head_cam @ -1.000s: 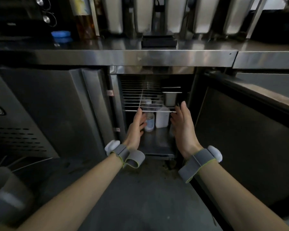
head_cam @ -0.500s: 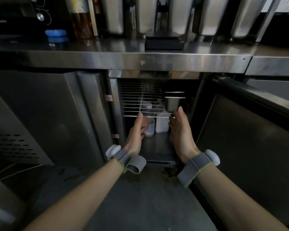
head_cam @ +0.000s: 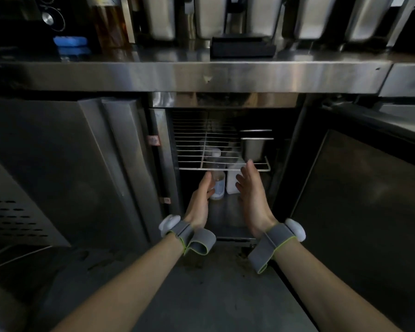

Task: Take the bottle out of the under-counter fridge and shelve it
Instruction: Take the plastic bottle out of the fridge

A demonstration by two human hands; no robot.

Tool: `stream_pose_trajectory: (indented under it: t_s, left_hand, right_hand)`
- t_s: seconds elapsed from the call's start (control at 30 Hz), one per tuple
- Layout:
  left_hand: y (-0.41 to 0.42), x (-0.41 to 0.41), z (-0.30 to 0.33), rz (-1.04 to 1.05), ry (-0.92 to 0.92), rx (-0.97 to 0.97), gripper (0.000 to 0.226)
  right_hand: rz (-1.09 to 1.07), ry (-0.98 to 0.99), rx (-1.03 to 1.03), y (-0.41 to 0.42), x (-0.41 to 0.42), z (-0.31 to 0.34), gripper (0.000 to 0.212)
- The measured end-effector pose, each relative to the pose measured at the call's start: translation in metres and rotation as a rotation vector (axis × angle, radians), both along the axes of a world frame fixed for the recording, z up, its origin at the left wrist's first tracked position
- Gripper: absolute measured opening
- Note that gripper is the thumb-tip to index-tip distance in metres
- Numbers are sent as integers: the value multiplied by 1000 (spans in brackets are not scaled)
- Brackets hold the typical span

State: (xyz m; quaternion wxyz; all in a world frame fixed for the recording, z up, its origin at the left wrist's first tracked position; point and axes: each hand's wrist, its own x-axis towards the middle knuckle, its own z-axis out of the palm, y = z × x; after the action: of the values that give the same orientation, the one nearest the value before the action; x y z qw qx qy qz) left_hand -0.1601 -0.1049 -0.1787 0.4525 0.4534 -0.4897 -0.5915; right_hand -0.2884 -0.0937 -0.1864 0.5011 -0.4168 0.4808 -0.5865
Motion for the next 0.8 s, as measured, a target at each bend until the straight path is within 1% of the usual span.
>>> stream_pose_trajectory:
  t_s: [0.03,0.07,0.1,0.13,0.23,0.3,0.37,0.4,0.43,0.47,0.5,0.53,0.57,0.63,0.7,0.73,0.8]
  left_hand:
    - [-3,-1,-6,8,-7,19,81]
    - [-12,-2,-15,14,-1,34,72]
    - [-22,-4,-26,24,6,45,64]
    - [-42,-8,-43,30,22,62,59]
    - [-58,-9,-58,50,47,71,48]
    - [-74,-11,-67,91,76,49,36]
    - [-94,-15,-77,113,101,22,42]
    - [-104,-15,-81,116,98,16,44]
    - [-107,-14,-80,116,94,6,44]
    - [-113,-15,-81,121,97,-8,43]
    - [-120,-16,-83,122,98,-17,43]
    - [-128,-18,-87,124,77,-17,44]
    - [-134,-20,-89,131,51,-12,44]
    - [-142,-20,-97,115,6,-44,44]
    - [-152,-21,-103,115,-27,-39,49]
    - [-157,-20,-105,114,-38,-30,49]
    - [-171,-20,-110,64,-81,-36,44]
  right_hand:
    - [9,-21,2,-2,1,-5,40]
    - [9,-42,-5,-12,1,-17,31]
    - [13,-43,-5,-19,3,-24,27]
    - [6,-62,2,-38,3,-42,27]
    - [-49,-75,17,-52,5,-58,26]
    - [-40,-63,16,-69,3,-68,37]
    - [-33,-60,-1,-87,-3,-75,59]
    - [-31,-65,16,-95,-4,-76,63]
    - [-38,-36,25,-98,-5,-74,59]
    - [-30,-13,17,-104,-6,-75,44]
    - [-16,-46,6,-108,-6,-77,34]
    - [-6,-98,5,-114,-8,-83,36]
    - [-13,-108,11,-121,-9,-88,41]
    - [-40,-109,66,-125,-8,-89,40]
    - [-64,-26,56,-135,-7,-92,37]
    - [-69,17,67,-139,-6,-92,40]
    - [-103,59,93,-148,-8,-93,43]
